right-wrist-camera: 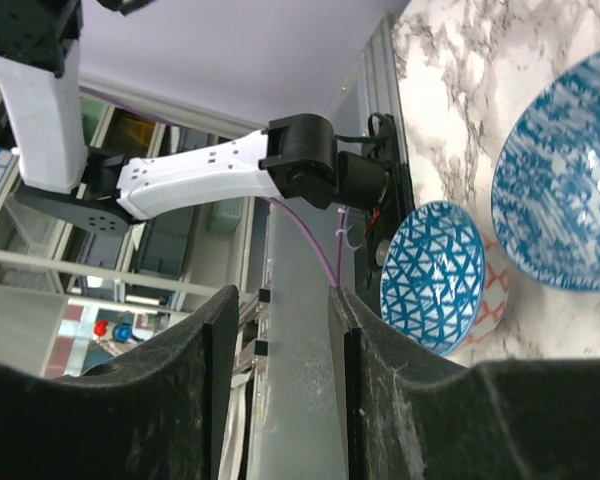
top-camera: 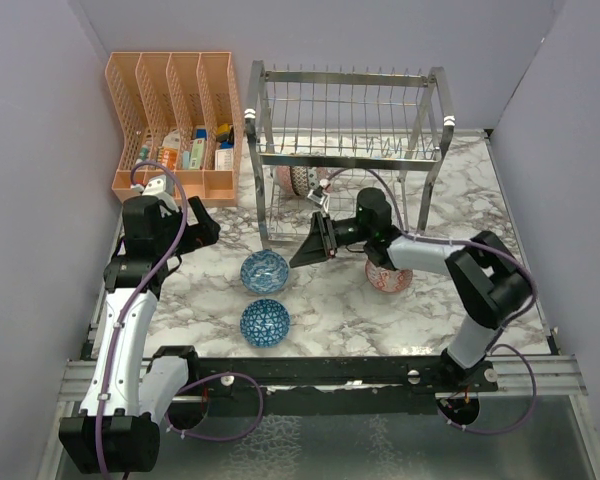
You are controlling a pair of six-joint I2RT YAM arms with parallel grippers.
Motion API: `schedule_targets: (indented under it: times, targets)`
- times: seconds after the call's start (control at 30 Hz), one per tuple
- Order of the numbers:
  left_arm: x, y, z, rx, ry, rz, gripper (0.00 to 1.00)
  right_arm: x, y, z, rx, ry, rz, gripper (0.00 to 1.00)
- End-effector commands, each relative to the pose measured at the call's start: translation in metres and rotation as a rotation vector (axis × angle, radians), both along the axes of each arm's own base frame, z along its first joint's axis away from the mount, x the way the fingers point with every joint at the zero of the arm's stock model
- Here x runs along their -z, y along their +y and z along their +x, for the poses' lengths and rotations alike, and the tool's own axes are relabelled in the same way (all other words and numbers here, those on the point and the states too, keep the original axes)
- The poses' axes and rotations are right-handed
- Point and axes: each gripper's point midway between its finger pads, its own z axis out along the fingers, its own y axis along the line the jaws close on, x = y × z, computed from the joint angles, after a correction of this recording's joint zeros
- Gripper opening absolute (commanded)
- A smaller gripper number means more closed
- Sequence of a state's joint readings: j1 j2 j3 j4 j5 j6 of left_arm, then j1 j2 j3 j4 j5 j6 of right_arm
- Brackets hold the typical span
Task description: Load the bowls into the dish rack
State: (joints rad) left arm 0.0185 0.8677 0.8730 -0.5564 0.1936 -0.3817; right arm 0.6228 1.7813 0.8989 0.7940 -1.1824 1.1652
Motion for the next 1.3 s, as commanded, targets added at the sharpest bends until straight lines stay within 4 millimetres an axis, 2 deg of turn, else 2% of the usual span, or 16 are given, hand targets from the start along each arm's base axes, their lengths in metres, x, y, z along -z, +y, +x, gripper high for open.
schedule_targets:
  times: [0.0, 0.1, 0.23, 0.37, 0.53, 0.7, 0.83, 1.07, 1.27]
  targets:
    - [-0.007, 0.001, -0.001, 0.007, -0.026, 0.009, 0.99, 0.034, -0.012, -0.024, 0.077, -0.014, -0.175, 0.41]
    - [-0.007, 0.000, -0.001, 0.009, -0.028, 0.006, 0.99, 0.047, -0.025, -0.042, 0.107, -0.002, -0.244, 0.41]
    - [-0.006, 0.000, -0.001, 0.008, -0.025, 0.005, 0.99, 0.067, -0.047, -0.056, 0.189, -0.046, -0.408, 0.44]
    - [-0.004, 0.000, -0.003, 0.005, -0.024, 0.003, 0.99, 0.072, -0.077, -0.048, 0.352, -0.150, -0.574, 0.53]
    - [-0.001, 0.000, -0.004, 0.004, -0.016, -0.003, 0.99, 0.081, -0.109, -0.045, 0.460, -0.201, -0.722, 0.58]
    - [0.001, 0.000, -0.003, 0.000, -0.016, 0.000, 0.99, 0.093, -0.140, -0.029, 0.601, -0.284, -0.925, 0.59]
    - [0.005, 0.000, -0.004, 0.001, -0.004, -0.002, 0.99, 0.093, -0.155, -0.010, 0.688, -0.350, -1.015, 0.59]
    - [0.009, 0.001, -0.004, -0.001, 0.003, 0.006, 0.99, 0.081, -0.162, 0.020, 0.788, -0.469, -1.042, 0.59]
    - [0.013, 0.001, -0.003, 0.003, 0.011, 0.004, 0.99, 0.102, -0.169, 0.031, 0.792, -0.490, -1.146, 0.59]
